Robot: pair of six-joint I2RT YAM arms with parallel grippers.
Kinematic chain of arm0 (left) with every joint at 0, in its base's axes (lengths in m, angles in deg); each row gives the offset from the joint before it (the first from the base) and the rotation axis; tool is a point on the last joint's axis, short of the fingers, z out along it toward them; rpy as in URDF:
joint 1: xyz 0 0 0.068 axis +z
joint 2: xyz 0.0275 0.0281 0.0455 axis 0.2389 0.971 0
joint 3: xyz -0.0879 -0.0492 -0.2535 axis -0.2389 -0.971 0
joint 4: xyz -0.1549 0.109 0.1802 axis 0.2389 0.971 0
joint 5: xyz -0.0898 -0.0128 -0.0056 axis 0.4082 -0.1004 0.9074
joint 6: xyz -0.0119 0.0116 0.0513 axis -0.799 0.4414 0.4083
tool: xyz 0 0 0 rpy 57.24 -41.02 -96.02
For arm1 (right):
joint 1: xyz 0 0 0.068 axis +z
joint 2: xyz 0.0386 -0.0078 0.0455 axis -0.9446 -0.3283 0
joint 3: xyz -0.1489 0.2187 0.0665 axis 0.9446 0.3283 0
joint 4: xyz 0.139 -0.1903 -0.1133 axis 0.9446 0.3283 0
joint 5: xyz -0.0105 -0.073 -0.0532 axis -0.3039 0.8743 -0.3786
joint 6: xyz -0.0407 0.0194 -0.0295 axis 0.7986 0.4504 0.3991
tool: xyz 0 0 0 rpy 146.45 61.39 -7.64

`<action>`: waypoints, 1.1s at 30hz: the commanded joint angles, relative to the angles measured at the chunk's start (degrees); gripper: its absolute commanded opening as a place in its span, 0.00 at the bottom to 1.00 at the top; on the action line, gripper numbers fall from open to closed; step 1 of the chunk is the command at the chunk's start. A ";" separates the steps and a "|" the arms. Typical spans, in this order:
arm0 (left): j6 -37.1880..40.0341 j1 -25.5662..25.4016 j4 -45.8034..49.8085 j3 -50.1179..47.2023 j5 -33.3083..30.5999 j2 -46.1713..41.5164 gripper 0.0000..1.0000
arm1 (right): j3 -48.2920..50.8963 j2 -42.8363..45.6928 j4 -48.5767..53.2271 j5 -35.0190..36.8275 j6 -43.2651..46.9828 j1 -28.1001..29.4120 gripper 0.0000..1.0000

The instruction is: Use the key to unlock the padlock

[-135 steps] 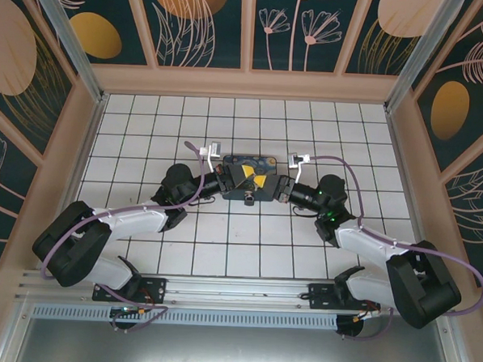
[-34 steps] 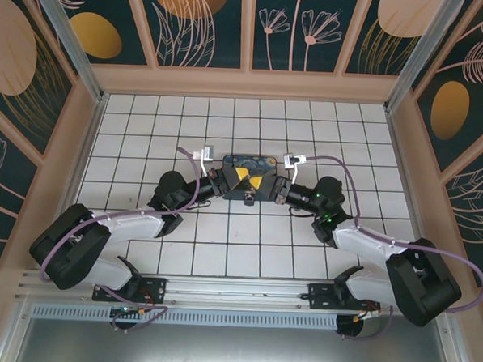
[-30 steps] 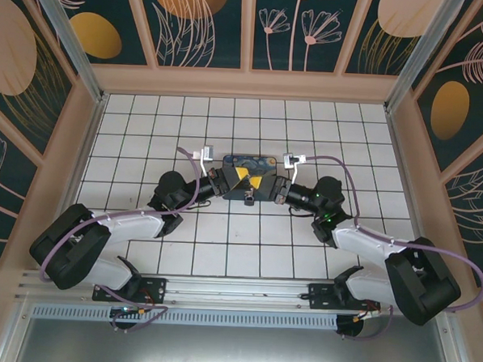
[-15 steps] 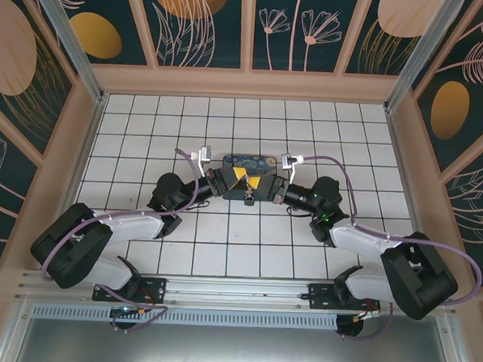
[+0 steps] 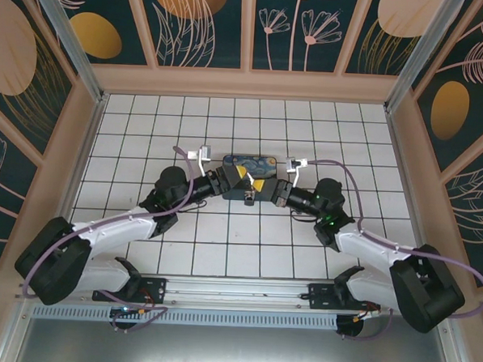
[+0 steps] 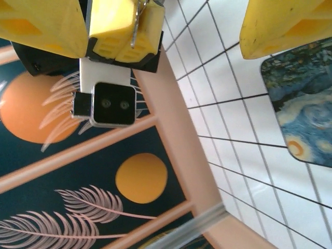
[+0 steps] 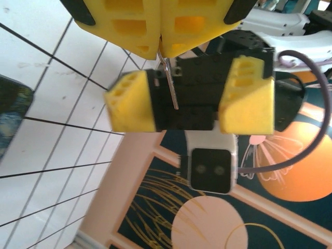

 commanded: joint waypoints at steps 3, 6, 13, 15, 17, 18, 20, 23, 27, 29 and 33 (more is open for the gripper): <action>13.28 -3.50 27.43 6.94 -14.17 0.32 0.78 | -0.81 3.64 14.42 1.79 5.86 -4.83 0.00; 13.68 -9.27 35.73 9.86 -23.48 3.73 0.81 | -3.43 5.19 24.67 2.74 9.82 -8.54 0.00; 10.35 -16.45 38.74 14.50 -34.50 15.22 0.75 | -6.58 9.37 38.07 6.36 13.70 -15.27 0.00; 9.68 -17.25 40.11 16.79 -37.31 17.92 0.75 | -7.02 10.50 39.65 7.72 14.02 -16.17 0.00; 9.20 -17.30 39.81 17.52 -38.29 20.06 0.76 | -7.22 11.16 40.13 8.12 14.19 -17.04 0.00; 8.94 -17.40 39.58 17.95 -38.45 21.34 0.75 | -7.30 11.29 40.02 8.20 14.13 -17.45 0.00; 8.95 -17.53 39.87 19.36 -39.19 24.05 0.73 | -7.46 11.26 39.85 7.99 14.12 -18.10 0.00; 9.71 -17.96 40.10 21.49 -39.82 28.30 0.71 | -7.88 10.82 39.29 7.18 14.33 -18.58 0.00; 9.67 -19.06 40.97 23.34 -40.30 30.79 0.71 | -8.29 10.17 38.52 6.32 14.36 -18.88 0.00; 8.86 -19.46 41.59 23.77 -40.87 31.47 0.70 | -8.19 9.90 37.99 5.97 14.27 -18.88 0.00; 7.73 -19.66 42.70 24.38 -42.61 33.38 0.65 | -7.76 9.49 36.80 5.14 13.98 -18.95 0.00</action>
